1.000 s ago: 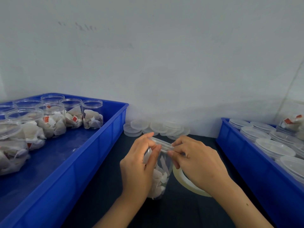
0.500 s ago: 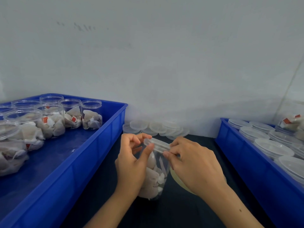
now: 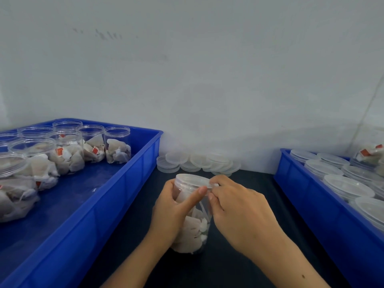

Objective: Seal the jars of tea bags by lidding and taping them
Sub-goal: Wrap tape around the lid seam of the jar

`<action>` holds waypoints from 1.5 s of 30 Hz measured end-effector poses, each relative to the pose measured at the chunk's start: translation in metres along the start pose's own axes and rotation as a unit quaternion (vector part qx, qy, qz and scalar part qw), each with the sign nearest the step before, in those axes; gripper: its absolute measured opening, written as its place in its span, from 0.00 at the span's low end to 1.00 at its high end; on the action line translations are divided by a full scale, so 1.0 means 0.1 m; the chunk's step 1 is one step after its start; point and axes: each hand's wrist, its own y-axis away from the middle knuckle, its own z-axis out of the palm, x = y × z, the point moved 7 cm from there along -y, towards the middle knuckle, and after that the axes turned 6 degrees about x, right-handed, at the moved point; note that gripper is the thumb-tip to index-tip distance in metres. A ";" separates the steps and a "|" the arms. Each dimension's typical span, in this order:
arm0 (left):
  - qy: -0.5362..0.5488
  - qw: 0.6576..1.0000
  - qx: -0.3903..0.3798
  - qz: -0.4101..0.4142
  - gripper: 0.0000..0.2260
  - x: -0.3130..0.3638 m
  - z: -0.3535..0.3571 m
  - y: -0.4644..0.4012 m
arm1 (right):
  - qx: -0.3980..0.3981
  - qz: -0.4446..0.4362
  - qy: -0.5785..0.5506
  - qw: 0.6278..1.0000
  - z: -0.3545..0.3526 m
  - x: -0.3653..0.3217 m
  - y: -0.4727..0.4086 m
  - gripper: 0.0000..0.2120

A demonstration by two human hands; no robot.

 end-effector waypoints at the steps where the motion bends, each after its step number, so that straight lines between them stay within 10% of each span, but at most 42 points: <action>1: -0.005 1.000 0.017 -0.001 0.32 -0.02 -0.02 -0.01 | -0.009 0.008 -0.012 1.000 0.02 0.02 0.00 0.11; 10: -0.090 0.990 0.105 0.038 0.38 -0.02 -0.22 -0.02 | -0.080 0.054 -0.080 0.992 0.24 0.18 0.02 0.13; 13: -0.087 0.991 0.095 0.043 0.39 -0.01 -0.24 -0.01 | -0.089 0.074 -0.097 0.988 0.27 0.25 0.01 0.26; 22: -0.026 0.999 0.032 0.026 0.34 0.04 -0.17 -0.03 | -0.130 0.091 -0.140 0.977 0.25 0.36 -0.03 0.21; 45: -0.016 1.000 -0.008 0.006 0.20 0.11 -0.08 0.06 | -0.010 0.059 -0.121 0.991 0.17 0.28 -0.06 0.19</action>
